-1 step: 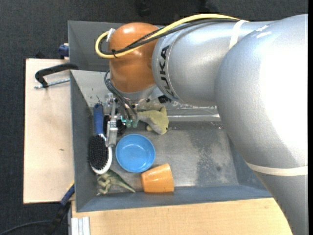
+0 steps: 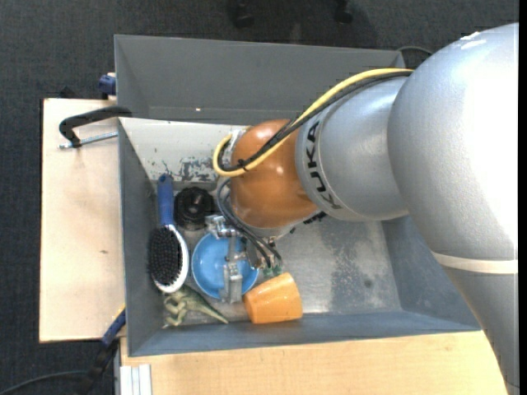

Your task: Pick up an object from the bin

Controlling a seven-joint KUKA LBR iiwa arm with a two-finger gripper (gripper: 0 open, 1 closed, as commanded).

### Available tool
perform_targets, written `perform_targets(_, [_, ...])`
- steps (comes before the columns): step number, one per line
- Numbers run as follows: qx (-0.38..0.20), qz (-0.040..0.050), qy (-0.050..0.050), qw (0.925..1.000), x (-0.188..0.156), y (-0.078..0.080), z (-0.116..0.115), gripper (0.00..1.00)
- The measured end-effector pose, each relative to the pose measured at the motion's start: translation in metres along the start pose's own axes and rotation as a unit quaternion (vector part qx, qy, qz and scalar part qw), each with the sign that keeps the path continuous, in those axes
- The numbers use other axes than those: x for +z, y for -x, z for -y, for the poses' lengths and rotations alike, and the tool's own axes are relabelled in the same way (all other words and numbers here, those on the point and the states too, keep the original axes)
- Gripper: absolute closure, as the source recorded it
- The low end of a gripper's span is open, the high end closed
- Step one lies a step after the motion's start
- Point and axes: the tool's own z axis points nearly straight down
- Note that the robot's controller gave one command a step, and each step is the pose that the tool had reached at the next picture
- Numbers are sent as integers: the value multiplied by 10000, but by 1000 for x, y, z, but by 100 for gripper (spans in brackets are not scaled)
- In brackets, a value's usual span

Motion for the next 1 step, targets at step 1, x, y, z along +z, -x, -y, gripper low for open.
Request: perform_targets(1, [1, 5, 3, 10000, 0, 1, 0, 100])
